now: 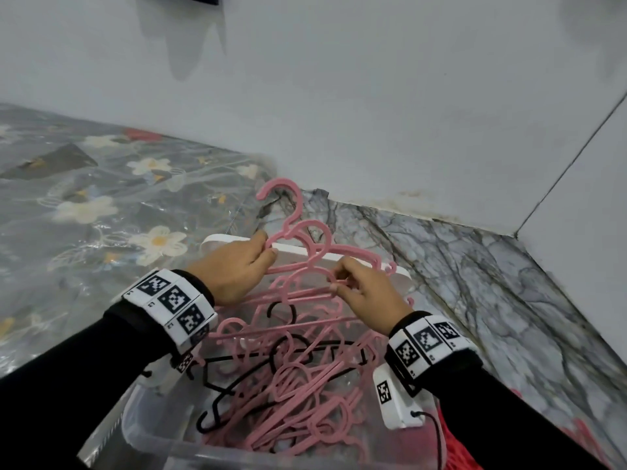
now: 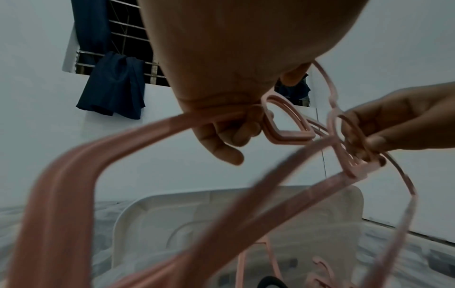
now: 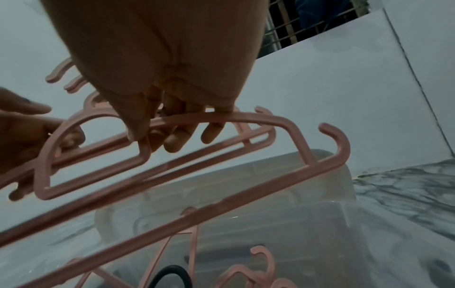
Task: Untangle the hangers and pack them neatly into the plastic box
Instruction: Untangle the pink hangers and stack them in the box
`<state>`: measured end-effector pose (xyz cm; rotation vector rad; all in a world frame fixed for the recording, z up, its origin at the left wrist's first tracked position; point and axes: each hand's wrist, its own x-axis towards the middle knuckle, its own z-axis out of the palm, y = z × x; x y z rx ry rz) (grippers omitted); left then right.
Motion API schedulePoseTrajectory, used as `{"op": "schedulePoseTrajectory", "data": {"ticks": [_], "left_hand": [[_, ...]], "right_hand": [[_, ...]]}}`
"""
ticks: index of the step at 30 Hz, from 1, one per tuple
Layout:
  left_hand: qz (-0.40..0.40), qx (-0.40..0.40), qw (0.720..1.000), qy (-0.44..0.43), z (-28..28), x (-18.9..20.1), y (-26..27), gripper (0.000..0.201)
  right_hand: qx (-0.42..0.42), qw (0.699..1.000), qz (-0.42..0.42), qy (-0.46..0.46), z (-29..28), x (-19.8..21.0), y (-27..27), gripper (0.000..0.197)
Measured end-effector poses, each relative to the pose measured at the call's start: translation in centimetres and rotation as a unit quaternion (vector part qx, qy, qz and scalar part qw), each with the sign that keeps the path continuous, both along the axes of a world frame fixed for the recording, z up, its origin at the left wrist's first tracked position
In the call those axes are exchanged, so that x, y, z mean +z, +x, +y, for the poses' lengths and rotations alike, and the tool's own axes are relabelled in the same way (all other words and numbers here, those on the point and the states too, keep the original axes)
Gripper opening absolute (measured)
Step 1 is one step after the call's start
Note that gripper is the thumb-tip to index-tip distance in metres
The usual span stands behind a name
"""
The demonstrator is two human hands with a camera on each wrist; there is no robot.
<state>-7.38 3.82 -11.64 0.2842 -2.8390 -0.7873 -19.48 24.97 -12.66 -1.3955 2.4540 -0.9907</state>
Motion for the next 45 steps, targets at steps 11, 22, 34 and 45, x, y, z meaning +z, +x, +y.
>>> {"op": "schedulePoseTrajectory", "data": {"ticks": [11, 22, 34, 45], "left_hand": [[-0.014, -0.038, 0.992, -0.121, 0.6, -1.5, -1.1, 0.036], [0.017, 0.058, 0.966, -0.250, -0.3, -1.6, -1.3, 0.032], [0.027, 0.040, 0.954, -0.297, 0.3, -2.7, -2.4, 0.033], [0.027, 0.024, 0.967, -0.253, 0.8, -2.9, -2.6, 0.034]], "right_hand": [[-0.033, 0.995, -0.008, -0.092, -0.7, -0.4, -0.1, 0.016], [0.042, 0.956, 0.145, 0.253, 1.4, -5.0, -1.7, 0.009], [0.125, 0.760, 0.188, 0.610, 0.3, -17.6, -0.9, 0.031], [0.221, 0.663, 0.310, 0.645, 0.5, -19.1, 0.4, 0.041]]}}
